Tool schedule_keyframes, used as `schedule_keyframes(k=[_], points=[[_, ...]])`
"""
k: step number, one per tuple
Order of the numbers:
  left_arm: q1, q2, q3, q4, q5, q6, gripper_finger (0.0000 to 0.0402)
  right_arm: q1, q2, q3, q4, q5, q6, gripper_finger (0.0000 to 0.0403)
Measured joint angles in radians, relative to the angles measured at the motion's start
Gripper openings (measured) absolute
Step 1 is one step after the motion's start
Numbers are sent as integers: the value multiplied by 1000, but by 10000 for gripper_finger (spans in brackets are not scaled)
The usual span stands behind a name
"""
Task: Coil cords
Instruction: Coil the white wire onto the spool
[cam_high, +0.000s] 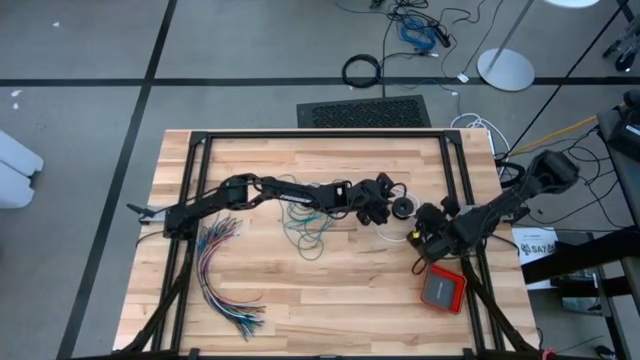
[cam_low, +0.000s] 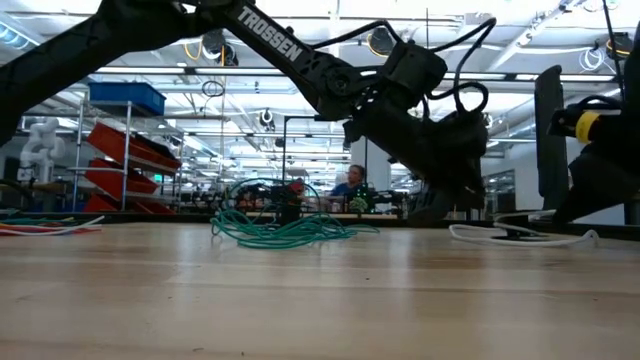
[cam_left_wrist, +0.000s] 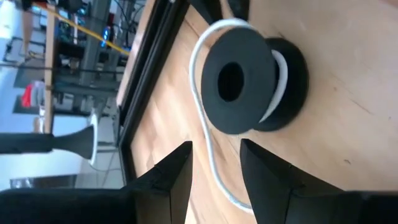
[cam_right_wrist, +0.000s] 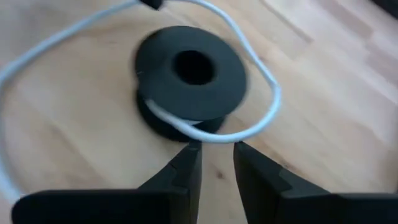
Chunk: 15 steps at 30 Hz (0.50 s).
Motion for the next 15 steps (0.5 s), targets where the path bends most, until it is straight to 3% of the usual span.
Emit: schedule_keyframes(k=[8, 15], points=[[-2, 0, 0, -34, 0, -16, 141, -98, 0, 0, 8, 60, -63, 75], [1, 0, -1, -105, -41, -13, 141, -185, 0, 0, 225, 43, -227, 75]])
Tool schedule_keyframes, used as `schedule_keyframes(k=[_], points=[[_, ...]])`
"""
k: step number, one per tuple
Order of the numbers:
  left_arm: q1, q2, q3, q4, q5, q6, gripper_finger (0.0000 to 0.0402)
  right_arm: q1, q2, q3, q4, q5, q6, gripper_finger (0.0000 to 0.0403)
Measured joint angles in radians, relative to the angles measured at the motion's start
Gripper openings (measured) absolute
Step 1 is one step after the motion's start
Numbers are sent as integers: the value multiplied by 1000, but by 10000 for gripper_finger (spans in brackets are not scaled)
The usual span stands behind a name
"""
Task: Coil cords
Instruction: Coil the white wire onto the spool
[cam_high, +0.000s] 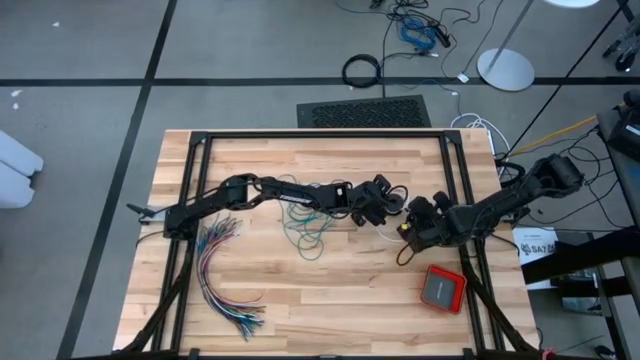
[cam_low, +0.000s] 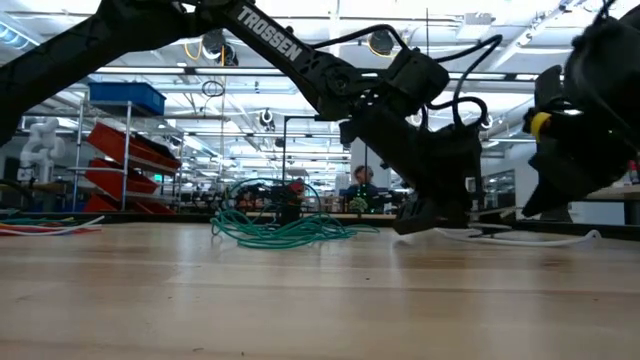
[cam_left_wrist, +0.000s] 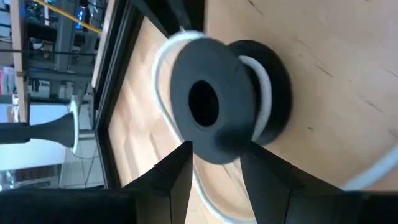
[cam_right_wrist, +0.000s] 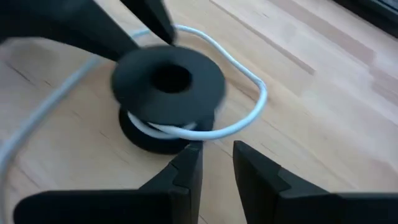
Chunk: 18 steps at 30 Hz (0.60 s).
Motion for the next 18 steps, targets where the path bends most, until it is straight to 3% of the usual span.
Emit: schedule_keyframes(k=[10, 18], points=[[0, 0, 0, -13, -8, 16, 136, -84, 0, 0, 119, -39, -144, 75], [0, 0, 0, 12, -21, 8, 36, -90, 0, 0, 121, -77, -152, 75]])
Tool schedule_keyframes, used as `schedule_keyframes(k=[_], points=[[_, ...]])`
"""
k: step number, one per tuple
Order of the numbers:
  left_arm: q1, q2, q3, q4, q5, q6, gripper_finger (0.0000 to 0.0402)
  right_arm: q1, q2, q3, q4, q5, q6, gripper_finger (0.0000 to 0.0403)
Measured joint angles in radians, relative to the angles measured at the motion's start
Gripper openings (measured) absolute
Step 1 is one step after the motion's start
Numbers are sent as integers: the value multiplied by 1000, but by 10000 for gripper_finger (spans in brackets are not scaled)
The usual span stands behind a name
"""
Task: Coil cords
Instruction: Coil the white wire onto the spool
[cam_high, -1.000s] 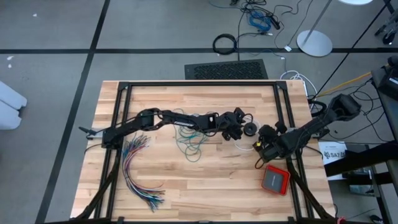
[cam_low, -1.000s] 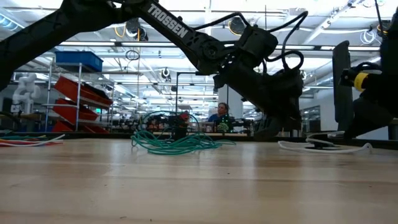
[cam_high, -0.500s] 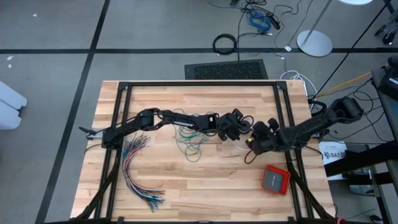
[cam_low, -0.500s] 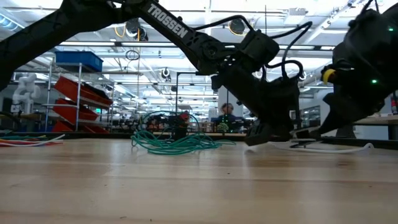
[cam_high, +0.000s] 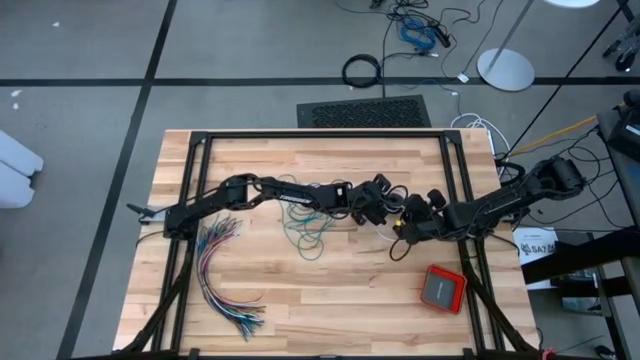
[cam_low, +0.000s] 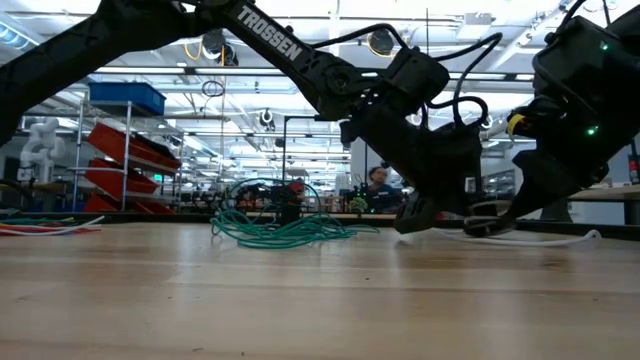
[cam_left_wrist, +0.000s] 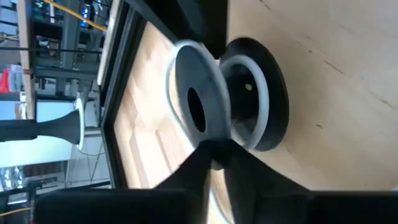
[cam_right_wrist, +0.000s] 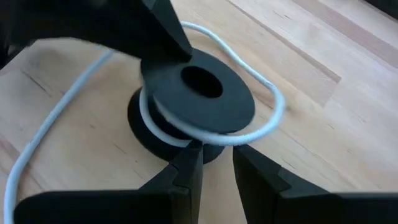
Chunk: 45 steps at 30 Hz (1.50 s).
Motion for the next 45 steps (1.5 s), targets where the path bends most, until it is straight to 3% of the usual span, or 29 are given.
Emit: schedule_keyframes(k=[3, 10, 16, 25, 31, 38, 45], points=[[0, -2, 2, 1, 5, 16, 12, 0, 0, 0, 0, -1, 0, 75], [-11, -2, 2, 8, 24, 38, 20, 0, 0, 0, -1, -30, -4, 75], [-14, -2, 2, 6, -33, 33, 4, 7, -1, 0, 0, -74, -34, 75], [8, -10, 2, -15, -83, -35, 2, 114, -64, 0, 27, -118, -62, 75], [13, -10, 2, -29, -88, -46, 1, 221, -94, 0, 173, -283, -202, 75], [11, -10, 2, -29, -90, -66, 0, 237, -65, 0, 143, -385, -210, 75], [6, -10, 2, -36, -90, -72, 0, 237, -47, 0, 136, -336, -300, 75]])
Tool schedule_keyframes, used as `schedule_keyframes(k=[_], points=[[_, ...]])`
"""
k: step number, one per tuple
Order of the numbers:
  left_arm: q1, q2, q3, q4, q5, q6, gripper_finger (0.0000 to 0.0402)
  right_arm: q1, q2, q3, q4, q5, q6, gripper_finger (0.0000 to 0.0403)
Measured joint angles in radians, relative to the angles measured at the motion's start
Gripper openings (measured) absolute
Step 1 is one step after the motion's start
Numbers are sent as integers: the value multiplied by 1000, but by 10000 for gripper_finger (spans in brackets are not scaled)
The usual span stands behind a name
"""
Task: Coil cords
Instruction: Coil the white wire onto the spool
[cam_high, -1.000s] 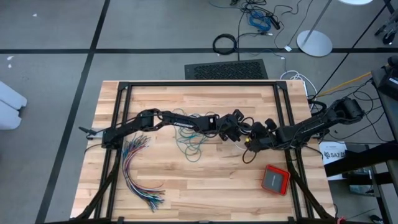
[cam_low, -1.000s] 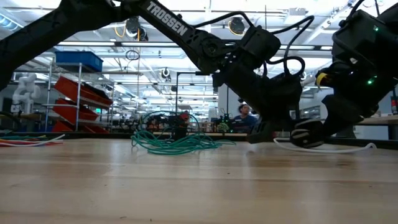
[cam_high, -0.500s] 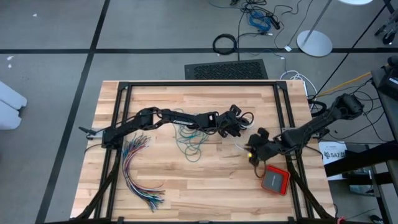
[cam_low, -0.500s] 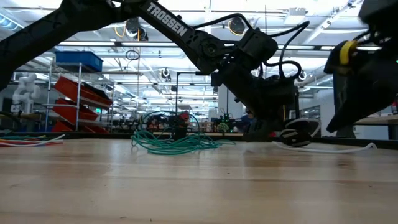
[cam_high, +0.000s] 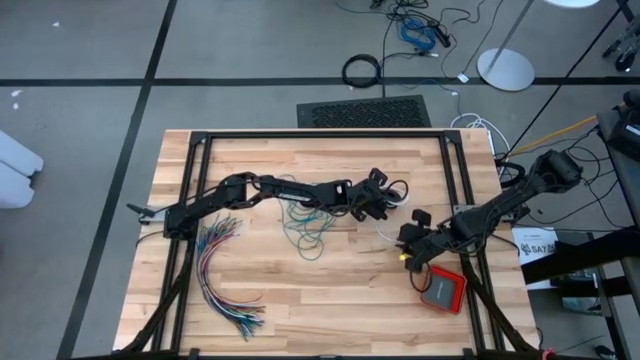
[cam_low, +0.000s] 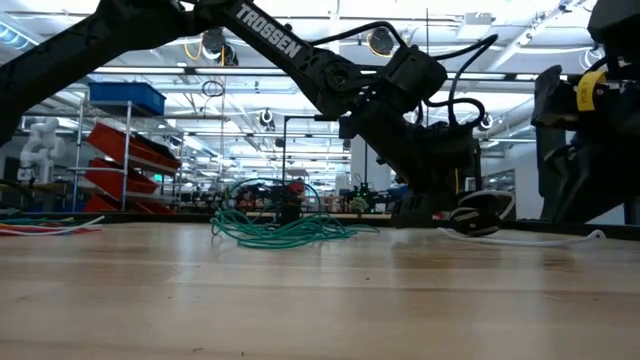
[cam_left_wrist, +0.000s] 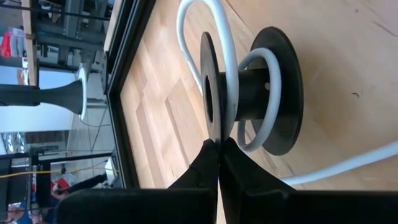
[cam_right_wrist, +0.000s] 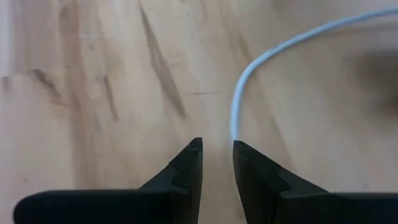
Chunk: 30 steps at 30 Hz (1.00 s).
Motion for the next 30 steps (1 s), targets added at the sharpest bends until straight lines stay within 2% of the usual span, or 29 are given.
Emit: schedule_keyframes(k=[3, 8, 18, 21, 24, 30], points=[[-3, 0, 0, 0, 0, 0, 0, -11, 4, 0, -16, 8, -38, 75], [-5, 0, 0, -1, 0, 0, 0, -35, 36, 0, -36, -43, -72, 75], [-9, 0, 0, -1, 1, 0, 0, -69, 105, 5, -23, -65, -83, 74], [-9, 0, 0, -1, 1, 0, 0, -80, 131, 7, -23, -96, -73, 57], [-9, 0, -1, 0, 0, 1, 0, -81, 147, 8, -11, -129, -69, 13], [-9, 0, -2, 5, -28, 1, 0, -73, 140, 1, 85, -145, -87, 3]])
